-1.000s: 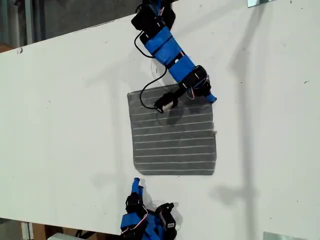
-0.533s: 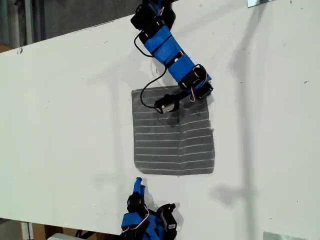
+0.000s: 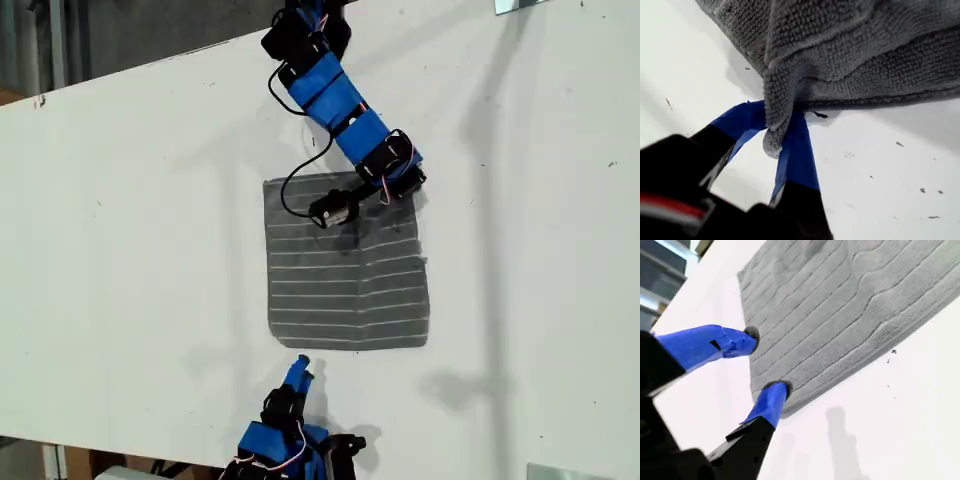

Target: Grasp corners of a square towel and fold twice.

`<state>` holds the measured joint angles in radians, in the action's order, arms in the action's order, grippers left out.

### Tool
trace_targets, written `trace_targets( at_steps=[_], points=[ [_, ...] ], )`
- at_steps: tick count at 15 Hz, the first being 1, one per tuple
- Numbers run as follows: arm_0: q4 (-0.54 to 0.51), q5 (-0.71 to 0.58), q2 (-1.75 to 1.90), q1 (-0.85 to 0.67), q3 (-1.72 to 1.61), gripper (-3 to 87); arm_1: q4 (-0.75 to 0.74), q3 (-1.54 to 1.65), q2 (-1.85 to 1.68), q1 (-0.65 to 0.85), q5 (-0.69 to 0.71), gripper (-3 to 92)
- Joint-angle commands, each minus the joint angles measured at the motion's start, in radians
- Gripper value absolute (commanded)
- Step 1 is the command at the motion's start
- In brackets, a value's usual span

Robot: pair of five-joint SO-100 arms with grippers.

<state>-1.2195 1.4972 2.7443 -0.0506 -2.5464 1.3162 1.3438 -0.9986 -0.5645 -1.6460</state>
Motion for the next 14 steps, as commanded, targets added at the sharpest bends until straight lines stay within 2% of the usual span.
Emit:
trace_targets(
  at_steps=[1,2,5,8,11,14],
  points=[
    [0.114,0.058,-0.565,0.144,0.275,17.3,0.029,-0.003,-0.014,0.005,-0.005,-0.1],
    [0.170,0.109,-0.715,0.215,0.328,17.0,0.031,0.000,-0.012,0.002,-0.008,-0.1],
    [0.186,0.256,-1.137,0.394,0.595,18.5,0.029,0.000,-0.003,0.002,-0.002,-0.1],
    [0.173,0.359,-1.197,0.511,0.672,22.5,0.028,0.000,-0.002,0.017,0.017,-0.1],
    [0.202,0.417,-1.287,0.588,0.744,24.4,0.023,0.000,0.005,0.035,0.046,-0.1],
    [0.195,0.400,-1.442,0.618,0.931,24.4,0.023,-0.002,0.006,0.041,0.057,-0.1]
  ],
)
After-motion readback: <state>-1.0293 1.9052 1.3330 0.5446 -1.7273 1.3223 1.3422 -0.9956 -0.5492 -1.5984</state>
